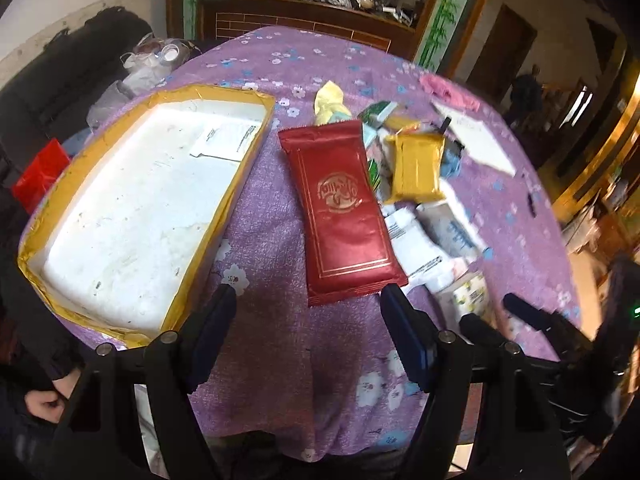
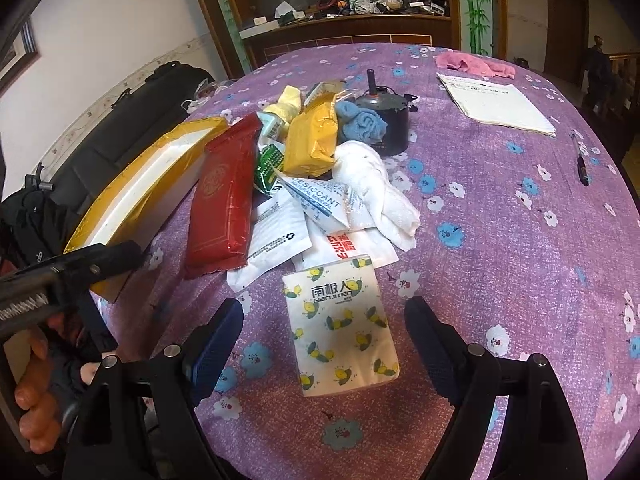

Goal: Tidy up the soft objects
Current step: 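Move both grippers toward the pile of packets on the tablecloth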

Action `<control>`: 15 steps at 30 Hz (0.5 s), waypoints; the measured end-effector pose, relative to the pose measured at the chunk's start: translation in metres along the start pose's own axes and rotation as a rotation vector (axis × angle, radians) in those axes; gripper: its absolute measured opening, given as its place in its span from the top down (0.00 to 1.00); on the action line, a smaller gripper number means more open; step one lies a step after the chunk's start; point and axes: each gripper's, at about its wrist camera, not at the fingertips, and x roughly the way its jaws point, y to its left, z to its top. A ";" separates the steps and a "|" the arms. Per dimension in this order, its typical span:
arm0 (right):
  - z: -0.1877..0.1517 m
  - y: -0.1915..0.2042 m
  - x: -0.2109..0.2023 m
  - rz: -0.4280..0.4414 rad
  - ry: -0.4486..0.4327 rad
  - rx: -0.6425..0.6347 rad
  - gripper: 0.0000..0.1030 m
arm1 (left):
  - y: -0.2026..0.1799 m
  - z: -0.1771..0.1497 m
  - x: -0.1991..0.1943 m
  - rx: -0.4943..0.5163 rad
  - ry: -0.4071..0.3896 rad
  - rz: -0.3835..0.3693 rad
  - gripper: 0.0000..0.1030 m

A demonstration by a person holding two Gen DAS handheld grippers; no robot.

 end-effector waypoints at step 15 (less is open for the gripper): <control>-0.002 -0.011 0.008 0.027 0.012 0.018 0.24 | -0.007 0.022 0.027 0.001 0.047 -0.057 0.28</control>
